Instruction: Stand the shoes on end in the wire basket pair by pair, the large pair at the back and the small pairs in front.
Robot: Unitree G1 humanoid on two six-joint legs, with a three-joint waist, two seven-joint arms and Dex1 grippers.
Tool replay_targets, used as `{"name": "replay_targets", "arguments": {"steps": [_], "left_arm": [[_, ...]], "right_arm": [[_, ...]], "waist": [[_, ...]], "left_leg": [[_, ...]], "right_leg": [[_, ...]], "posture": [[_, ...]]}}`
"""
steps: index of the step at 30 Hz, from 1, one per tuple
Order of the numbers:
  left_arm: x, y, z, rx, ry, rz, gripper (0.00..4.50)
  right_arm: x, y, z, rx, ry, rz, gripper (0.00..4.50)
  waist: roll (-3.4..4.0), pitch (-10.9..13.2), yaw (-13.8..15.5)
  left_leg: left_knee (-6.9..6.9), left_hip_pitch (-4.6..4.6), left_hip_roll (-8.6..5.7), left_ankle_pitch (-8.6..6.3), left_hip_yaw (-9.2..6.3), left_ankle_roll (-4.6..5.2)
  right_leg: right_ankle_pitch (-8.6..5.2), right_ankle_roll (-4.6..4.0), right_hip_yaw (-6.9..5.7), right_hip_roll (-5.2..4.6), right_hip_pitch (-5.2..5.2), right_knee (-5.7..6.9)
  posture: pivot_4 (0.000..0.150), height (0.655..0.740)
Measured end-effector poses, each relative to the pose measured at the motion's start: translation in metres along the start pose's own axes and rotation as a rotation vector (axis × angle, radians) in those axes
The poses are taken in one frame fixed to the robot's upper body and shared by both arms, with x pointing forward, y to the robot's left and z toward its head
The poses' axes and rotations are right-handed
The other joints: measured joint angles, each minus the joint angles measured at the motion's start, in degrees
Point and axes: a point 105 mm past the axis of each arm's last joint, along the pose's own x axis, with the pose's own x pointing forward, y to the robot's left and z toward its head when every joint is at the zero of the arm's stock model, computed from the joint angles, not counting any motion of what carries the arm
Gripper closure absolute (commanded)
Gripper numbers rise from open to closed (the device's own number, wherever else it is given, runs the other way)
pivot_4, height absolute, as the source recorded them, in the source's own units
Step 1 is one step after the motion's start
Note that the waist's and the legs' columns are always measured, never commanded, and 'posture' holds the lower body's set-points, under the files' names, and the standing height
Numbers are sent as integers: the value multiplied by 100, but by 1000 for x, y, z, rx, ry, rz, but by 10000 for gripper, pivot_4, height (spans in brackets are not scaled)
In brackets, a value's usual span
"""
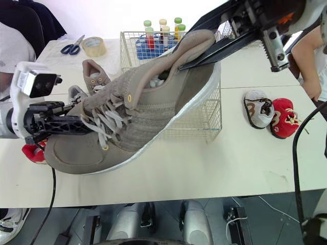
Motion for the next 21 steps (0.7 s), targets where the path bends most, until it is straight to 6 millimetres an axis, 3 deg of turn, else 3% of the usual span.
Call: {"name": "replay_targets", "arguments": {"steps": [3, 5, 7, 9, 14, 17, 21], "left_arm": [[2, 5, -2, 24, -105, 45, 33872], [1, 8, 0, 55, -209, 104, 33872], [3, 8, 3, 97, -307, 144, 33872], [4, 7, 6, 127, -381, 174, 33872], [11, 13, 17, 162, -606, 193, 33872], [22, 23, 24, 169, -685, 185, 33872], [48, 31, 29, 177, -678, 128, 33872]], "right_arm": [[-15, -12, -3, 33, -18, -131, 20746], [-34, -16, -20, 136, -9, -306, 8947], [-51, -12, -44, 296, -20, -467, 210], [-63, -2, -66, 457, -52, -579, 210], [-83, 31, -91, 769, -305, -749, 210], [-65, 47, -110, 933, -435, -747, 210], [-38, 44, -103, 980, -552, -695, 210]], "waist": [[-2, -1, 8], [-14, -8, 30], [-20, -12, 48], [-19, -11, 54], [-17, -13, 147], [-16, -12, 151], [-17, -13, 154]], "left_leg": [[11, 2, 2, 0, -9, 0], [18, 2, 0, 0, -20, 0], [20, 4, -2, -1, -26, 2], [21, 5, -5, -1, -25, 3], [15, 59, -3, -2, -23, 4], [15, 83, -4, -3, -21, 7], [15, 83, -3, -3, -21, 7]], "right_leg": [[1, -2, -1, -1, 9, 7], [1, -2, -7, -4, 21, 3], [5, -2, -10, -11, 38, -10], [10, 0, -10, -11, 38, -10], [10, 0, -14, 3, 89, -13], [10, 0, -13, 3, 112, -10], [10, 0, -12, 7, 111, -7]], "posture": [[1500, 7400], [1500, 7400], [1500, 7400], [1500, 7400], [1500, 7400], [1500, 7400], [1500, 7400]]}}
